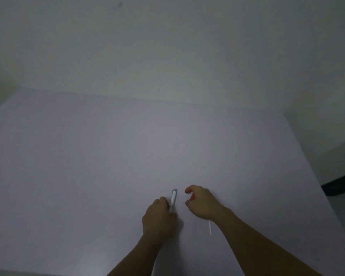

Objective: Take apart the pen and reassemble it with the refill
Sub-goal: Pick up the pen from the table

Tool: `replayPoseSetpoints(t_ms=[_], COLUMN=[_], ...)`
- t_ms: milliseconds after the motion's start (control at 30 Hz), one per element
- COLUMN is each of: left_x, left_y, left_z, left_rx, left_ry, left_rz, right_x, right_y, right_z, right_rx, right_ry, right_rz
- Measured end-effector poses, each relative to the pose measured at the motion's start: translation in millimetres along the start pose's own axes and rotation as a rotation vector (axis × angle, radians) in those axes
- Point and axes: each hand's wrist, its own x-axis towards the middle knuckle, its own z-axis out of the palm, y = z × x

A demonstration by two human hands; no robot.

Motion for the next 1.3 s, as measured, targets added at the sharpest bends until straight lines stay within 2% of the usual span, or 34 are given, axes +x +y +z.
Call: replayPoseSetpoints(t_ms=[100, 267, 433, 533, 700, 800, 967, 1133, 1300], left_x=[4, 3, 2, 5, 3, -5, -7, -13, -18], left_y=[-4, -5, 6, 17, 20, 6, -2, -9, -13], left_z=[-2, -6, -15, -24, -34, -34, -35, -34, -33], left_rx=[-0.021, -0.098, -0.126, -0.117, -0.113, -0.140, -0.183, -0.214, -0.247], left_ry=[0.037, 0.141, 0.213, 0.192, 0.172, 0.174, 0.214, 0.179, 0.156], left_rz=[-0.004, 0.046, 0.114, 0.115, 0.031, -0.027, -0.057, -0.036, -0.051], right_x=[5, 8, 10, 13, 22, 25, 18, 18, 20], right_y=[-2, -21, -34, -40, -43, -33, -22, -11, -6], right_z=[1, 5, 3, -5, -25, -38, -11, 13, 19], right_rx=[0.152, 0.622, 0.762, 0.805, 0.977, 0.821, 0.227, 0.029, -0.003], right_ry=[0.009, -0.016, 0.072, 0.125, 0.221, 0.175, 0.188, 0.229, 0.286], right_rz=[0.050, 0.156, 0.123, 0.134, 0.199, 0.125, 0.076, 0.040, 0.002])
